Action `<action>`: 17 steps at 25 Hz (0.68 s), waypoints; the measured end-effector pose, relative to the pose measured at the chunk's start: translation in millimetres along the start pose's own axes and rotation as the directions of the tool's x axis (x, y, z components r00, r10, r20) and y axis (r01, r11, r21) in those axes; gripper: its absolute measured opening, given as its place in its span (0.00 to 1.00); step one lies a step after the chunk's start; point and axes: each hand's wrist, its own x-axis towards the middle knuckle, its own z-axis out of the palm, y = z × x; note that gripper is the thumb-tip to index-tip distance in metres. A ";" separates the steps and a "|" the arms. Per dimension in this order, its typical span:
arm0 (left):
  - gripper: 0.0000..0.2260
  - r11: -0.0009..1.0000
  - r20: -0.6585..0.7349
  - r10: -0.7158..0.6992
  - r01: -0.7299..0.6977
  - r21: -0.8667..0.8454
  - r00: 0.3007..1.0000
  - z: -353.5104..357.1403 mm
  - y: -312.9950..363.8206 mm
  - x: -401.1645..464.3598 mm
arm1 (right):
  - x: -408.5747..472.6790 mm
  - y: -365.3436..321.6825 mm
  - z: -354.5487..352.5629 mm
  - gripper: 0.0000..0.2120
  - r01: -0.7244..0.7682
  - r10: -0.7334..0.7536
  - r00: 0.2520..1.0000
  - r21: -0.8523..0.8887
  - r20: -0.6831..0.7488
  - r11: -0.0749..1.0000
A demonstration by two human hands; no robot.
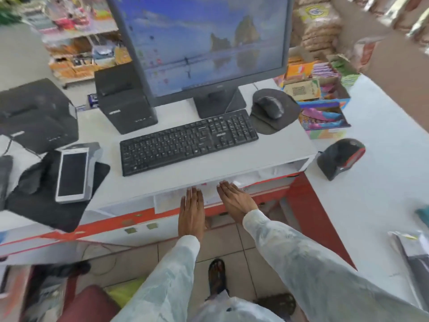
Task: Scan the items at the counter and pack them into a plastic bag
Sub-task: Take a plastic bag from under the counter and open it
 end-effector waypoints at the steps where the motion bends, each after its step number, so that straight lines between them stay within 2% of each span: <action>1: 0.32 1.000 0.019 0.021 -0.021 0.004 1.000 -2.8 -11.0 3.8 | 10.7 -6.3 2.3 0.33 0.012 -0.011 1.000 -0.013 0.019 1.000; 4: 0.31 0.998 0.039 0.061 -0.060 -0.008 0.997 -13.0 -32.6 13.0 | 31.7 -8.3 18.3 0.28 -0.015 0.028 0.986 -0.080 0.167 0.997; 7: 0.26 0.989 0.058 0.121 -0.125 0.077 0.991 -18.1 -39.2 23.1 | 35.4 -7.5 25.3 0.23 -0.090 0.112 0.976 -0.125 0.184 0.988; 10: 0.18 0.982 0.017 0.188 -0.188 0.027 0.982 -22.9 -36.2 31.2 | 35.8 -14.1 2.6 0.12 -0.114 0.128 0.978 -0.091 0.167 0.989; 12: 0.15 0.967 -0.004 0.249 -0.249 -0.051 0.968 -36.5 -22.5 34.3 | 28.6 -15.6 -15.1 0.08 -0.096 0.101 0.990 -0.050 0.100 0.994; 14: 0.14 0.933 0.024 0.322 -0.313 -0.175 0.946 -53.9 -0.9 36.6 | 11.9 -7.9 -26.3 0.11 -0.112 0.111 0.993 -0.013 -0.048 0.994; 16: 0.16 0.871 0.079 0.386 -0.335 -0.361 0.919 -70.2 24.3 40.4 | -10.0 8.0 -40.4 0.10 -0.216 0.221 0.954 0.047 -0.203 0.975; 17: 0.17 0.825 0.150 0.390 -0.273 -0.495 0.909 -79.0 37.9 41.5 | -22.8 18.0 -50.6 0.10 -0.332 0.346 0.902 0.097 -0.260 0.938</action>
